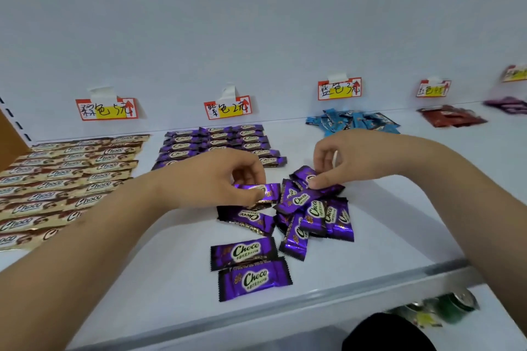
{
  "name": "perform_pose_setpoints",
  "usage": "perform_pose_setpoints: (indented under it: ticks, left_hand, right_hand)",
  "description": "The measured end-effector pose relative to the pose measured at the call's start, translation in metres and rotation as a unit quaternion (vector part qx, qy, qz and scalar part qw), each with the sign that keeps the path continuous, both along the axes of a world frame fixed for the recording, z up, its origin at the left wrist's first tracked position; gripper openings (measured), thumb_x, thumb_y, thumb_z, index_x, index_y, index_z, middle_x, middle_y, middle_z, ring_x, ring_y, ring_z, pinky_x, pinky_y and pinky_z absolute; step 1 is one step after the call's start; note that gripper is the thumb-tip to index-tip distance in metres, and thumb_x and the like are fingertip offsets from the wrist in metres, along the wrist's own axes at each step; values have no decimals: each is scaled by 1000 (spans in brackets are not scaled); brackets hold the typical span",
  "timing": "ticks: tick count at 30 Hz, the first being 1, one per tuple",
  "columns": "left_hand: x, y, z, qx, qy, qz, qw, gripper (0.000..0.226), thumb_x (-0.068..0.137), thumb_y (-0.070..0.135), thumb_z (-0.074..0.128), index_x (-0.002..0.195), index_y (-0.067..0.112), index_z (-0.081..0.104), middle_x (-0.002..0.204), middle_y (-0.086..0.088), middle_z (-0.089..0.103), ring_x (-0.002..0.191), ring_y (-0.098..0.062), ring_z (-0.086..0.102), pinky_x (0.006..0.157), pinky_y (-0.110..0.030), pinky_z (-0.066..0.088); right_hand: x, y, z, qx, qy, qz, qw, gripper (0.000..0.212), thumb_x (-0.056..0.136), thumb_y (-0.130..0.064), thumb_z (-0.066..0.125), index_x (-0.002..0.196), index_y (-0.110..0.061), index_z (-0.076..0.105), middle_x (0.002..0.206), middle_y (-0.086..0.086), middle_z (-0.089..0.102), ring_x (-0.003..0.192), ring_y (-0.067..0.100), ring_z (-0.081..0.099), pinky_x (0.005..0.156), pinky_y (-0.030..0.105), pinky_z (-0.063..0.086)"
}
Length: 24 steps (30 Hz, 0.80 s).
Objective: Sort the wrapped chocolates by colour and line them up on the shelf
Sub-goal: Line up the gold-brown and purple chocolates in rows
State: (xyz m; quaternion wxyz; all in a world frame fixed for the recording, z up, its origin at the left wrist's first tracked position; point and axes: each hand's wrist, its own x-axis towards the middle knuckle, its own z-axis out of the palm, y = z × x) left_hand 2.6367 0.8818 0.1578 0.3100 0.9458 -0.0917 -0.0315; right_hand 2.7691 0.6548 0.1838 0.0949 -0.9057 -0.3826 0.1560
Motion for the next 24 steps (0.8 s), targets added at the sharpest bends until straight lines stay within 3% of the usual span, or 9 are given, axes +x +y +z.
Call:
perform_pose_setpoints:
  ticks: [4,7,12,15,17,19,22,24]
  left_hand:
    - [0,1,-4,-80,-5,23,996,9,89,26,70,94,20,65,84,-6,68,72,-13,59,72,-30,49]
    - [0,5,-2,-133,0,37,990,10,89,20,70,97,15,66,91,-21,66,75,-18,57,70,-29,46]
    - [-4,6,8,-187,-45,67,979,10,90,17,68,99,11,69,77,-5,68,62,-10,60,57,-19,46]
    - [-11,10,13,-181,-75,98,976,12,91,12,67,102,8,71,61,6,66,52,-2,57,51,-13,43]
    - [-21,17,13,-181,-82,127,972,12,89,11,69,101,10,74,65,7,68,58,-2,61,55,-13,46]
    - [-33,29,9,-170,-87,157,969,11,87,14,72,97,16,76,77,4,72,71,-8,65,68,-22,53]
    - [-53,44,2,-125,-118,182,968,9,83,16,76,90,20,77,90,6,73,86,-9,69,84,-27,54]
    - [-65,48,-5,-99,-145,201,964,14,84,13,76,90,26,76,94,8,71,90,-10,68,87,-29,54]
  right_hand:
    - [-4,0,-5,62,34,-18,997,22,79,-45,77,91,-29,68,86,-11,71,79,5,66,69,23,47]
    - [-1,-6,-4,100,41,-40,993,15,82,-37,77,86,-24,71,77,-11,72,76,7,66,70,24,47]
    - [-3,4,-4,277,99,-57,954,18,94,-34,63,88,-17,66,75,-1,74,62,15,68,56,23,48]
    - [-11,26,-2,325,132,-31,936,22,95,-35,60,86,-17,69,65,2,58,48,12,46,46,19,38]
    - [-14,43,0,317,119,-12,941,30,98,-35,54,89,-9,66,64,0,48,51,10,38,48,18,35]
    - [-17,58,1,307,118,3,944,38,101,-37,48,92,-3,62,65,-4,47,53,9,38,51,18,34]
    - [-24,69,-5,312,89,51,944,25,100,-37,48,89,-30,69,66,-18,58,59,5,48,60,19,41]
    - [-28,72,-16,318,39,98,942,16,96,-31,59,95,-40,72,84,-23,65,75,3,58,72,20,46]
